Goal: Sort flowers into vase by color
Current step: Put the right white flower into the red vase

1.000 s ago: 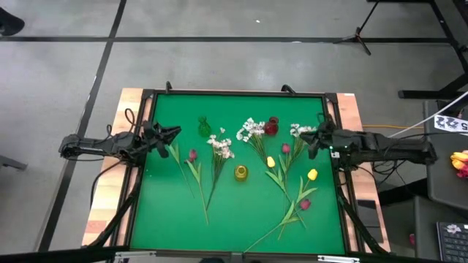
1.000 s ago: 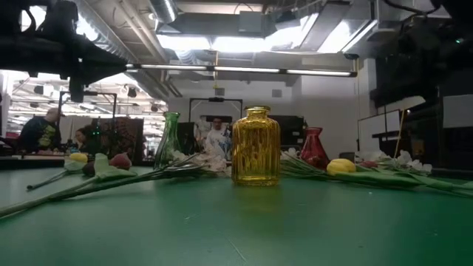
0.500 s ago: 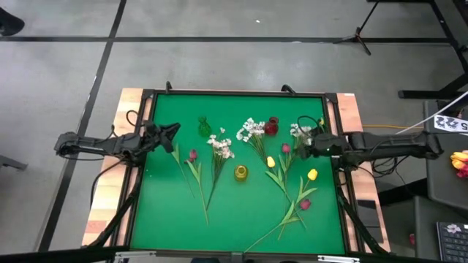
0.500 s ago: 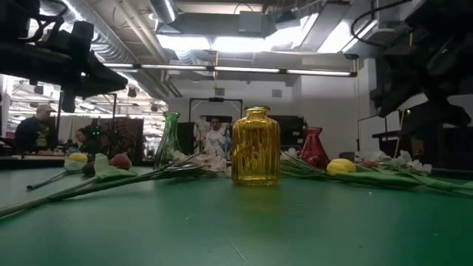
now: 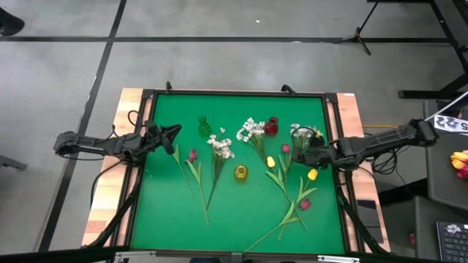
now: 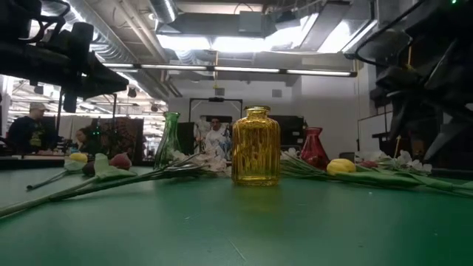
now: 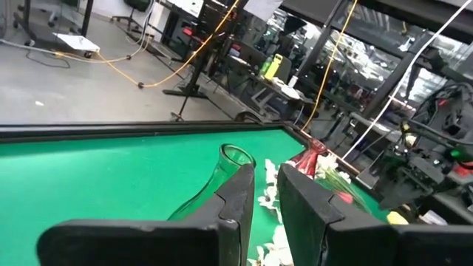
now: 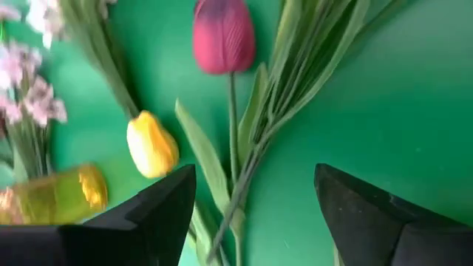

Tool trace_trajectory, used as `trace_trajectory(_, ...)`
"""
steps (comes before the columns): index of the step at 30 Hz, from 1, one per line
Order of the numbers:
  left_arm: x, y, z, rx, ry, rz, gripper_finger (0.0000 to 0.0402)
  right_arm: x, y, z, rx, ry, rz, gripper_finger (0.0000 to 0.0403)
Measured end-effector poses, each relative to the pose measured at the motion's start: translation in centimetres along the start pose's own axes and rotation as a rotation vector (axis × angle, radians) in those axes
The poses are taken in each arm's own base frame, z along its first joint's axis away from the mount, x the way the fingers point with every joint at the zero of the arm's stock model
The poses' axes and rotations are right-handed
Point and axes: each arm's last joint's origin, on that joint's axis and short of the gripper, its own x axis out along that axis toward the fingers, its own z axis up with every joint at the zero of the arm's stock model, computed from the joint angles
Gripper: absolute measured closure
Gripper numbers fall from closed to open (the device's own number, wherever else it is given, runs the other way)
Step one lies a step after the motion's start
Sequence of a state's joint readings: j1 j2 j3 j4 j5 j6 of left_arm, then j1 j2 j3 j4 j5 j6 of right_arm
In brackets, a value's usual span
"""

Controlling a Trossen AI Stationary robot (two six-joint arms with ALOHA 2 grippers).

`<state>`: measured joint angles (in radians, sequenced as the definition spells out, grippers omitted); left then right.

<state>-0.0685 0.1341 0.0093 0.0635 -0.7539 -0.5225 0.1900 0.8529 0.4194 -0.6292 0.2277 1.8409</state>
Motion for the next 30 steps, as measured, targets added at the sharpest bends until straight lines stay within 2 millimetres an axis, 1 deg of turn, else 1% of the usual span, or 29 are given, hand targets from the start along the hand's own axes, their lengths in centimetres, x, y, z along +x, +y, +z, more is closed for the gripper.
trace_trajectory(3, 0.0, 0.0, 0.0, 0.024, 0.0, 0.0, 0.0341, 0.3, 0.0, 0.0, 0.035, -0.038, -0.016, 0.0127)
trace_trajectory(8, 0.0, 0.0, 0.0, 0.054, 0.0, 0.0, 0.0341, 1.0, 0.0, 0.2, 0.08, -0.155, -0.025, 0.0127)
trace_trajectory(16, 0.0, 0.0, 0.0, 0.058, -0.001, 0.0, 0.0341, 2.2, -0.4, 0.0, 0.088, -0.202, -0.127, 0.0127)
trace_trajectory(22, 0.0, 0.0, 0.0, 0.058, -0.001, 0.0, 0.0341, 3.1, -0.6, -0.1, 0.076, -0.224, -0.173, 0.0127)
trace_trajectory(30, 0.0, 0.0, 0.0, 0.053, -0.001, 0.0, 0.0341, 3.7, -0.1, 0.9, 0.097, -0.26, -0.169, 0.0127)
